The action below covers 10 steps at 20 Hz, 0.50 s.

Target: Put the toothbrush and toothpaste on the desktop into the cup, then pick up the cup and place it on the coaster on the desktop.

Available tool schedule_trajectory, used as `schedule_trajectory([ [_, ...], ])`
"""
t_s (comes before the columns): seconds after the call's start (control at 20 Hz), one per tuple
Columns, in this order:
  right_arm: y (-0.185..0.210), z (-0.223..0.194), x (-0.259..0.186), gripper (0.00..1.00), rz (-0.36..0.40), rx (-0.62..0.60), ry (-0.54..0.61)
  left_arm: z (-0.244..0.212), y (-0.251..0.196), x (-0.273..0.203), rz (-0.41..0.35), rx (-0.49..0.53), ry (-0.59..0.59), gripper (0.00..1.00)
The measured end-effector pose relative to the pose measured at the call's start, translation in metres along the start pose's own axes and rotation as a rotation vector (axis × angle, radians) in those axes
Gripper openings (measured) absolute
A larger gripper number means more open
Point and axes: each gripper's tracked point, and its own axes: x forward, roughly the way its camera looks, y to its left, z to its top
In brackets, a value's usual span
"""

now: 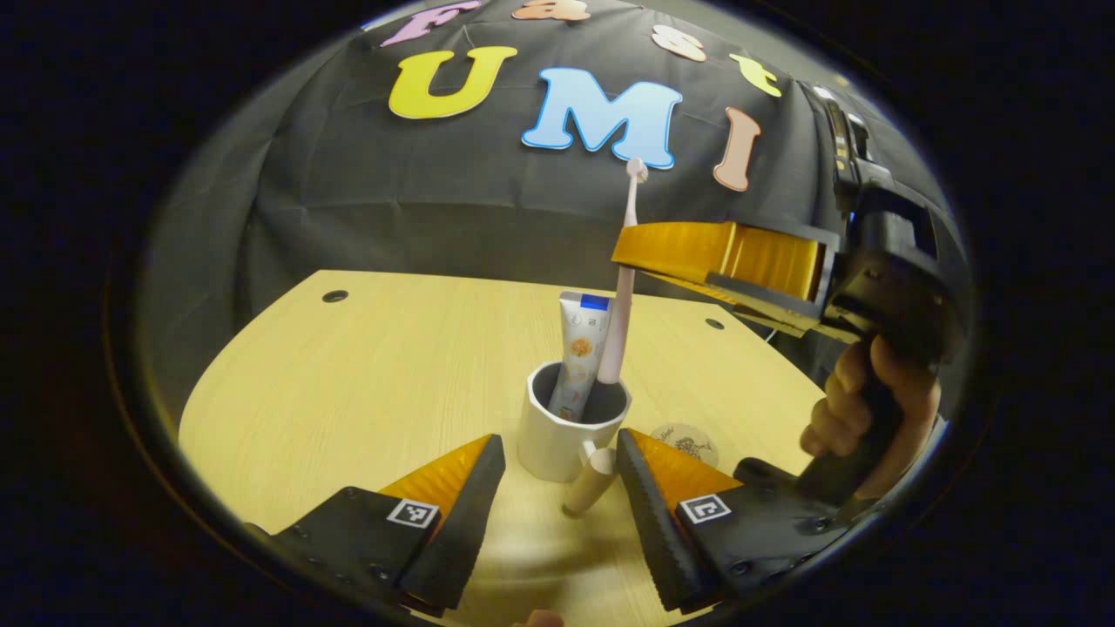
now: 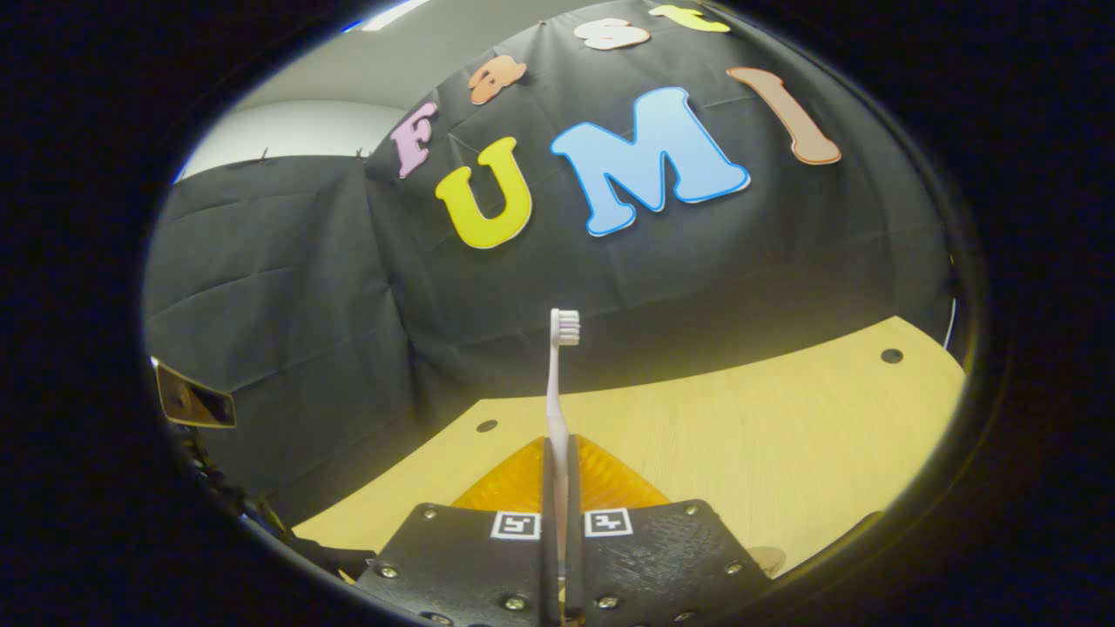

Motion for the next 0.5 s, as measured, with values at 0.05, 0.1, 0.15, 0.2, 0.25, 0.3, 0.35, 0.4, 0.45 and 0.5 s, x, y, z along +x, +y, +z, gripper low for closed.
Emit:
schedule_trajectory([
  [0.05, -0.002, -0.004, 0.000, 0.05, -0.001, -0.014, 0.007, 0.000, -0.001, -0.001, -0.001, 0.002, 0.000, 0.86],
  [0.1, -0.002, -0.008, 0.002, 0.05, -0.004, -0.030, 0.011, 0.000, -0.002, -0.001, -0.002, 0.003, 0.001, 0.87],
  [0.15, -0.003, -0.009, 0.002, 0.06, -0.010, -0.047, 0.011, -0.001, -0.002, 0.000, -0.005, 0.003, 0.003, 0.86],
  [0.2, -0.004, -0.009, 0.002, 0.06, -0.014, -0.061, 0.014, -0.001, -0.002, -0.001, -0.006, 0.002, 0.006, 0.87],
  [0.25, -0.004, -0.011, 0.001, 0.06, -0.014, -0.070, 0.016, -0.002, -0.002, -0.001, -0.006, 0.002, 0.006, 0.86],
  [0.3, -0.003, -0.013, 0.001, 0.08, -0.010, -0.077, 0.025, -0.003, -0.003, 0.000, -0.008, 0.001, 0.005, 0.86],
  [0.35, -0.002, -0.014, -0.002, 0.14, -0.006, -0.082, 0.031, -0.002, -0.003, 0.000, -0.008, 0.001, 0.006, 0.86],
  [0.4, -0.002, -0.015, -0.003, 0.20, -0.007, -0.087, 0.035, -0.001, -0.003, 0.000, -0.009, 0.001, 0.007, 0.87],
  [0.45, -0.003, -0.014, -0.003, 0.33, -0.005, -0.088, 0.038, -0.002, -0.004, 0.001, -0.011, 0.002, 0.007, 0.87],
  [0.5, -0.003, -0.015, -0.003, 0.47, -0.003, -0.087, 0.045, -0.001, -0.005, 0.001, -0.011, 0.003, 0.008, 0.86],
])
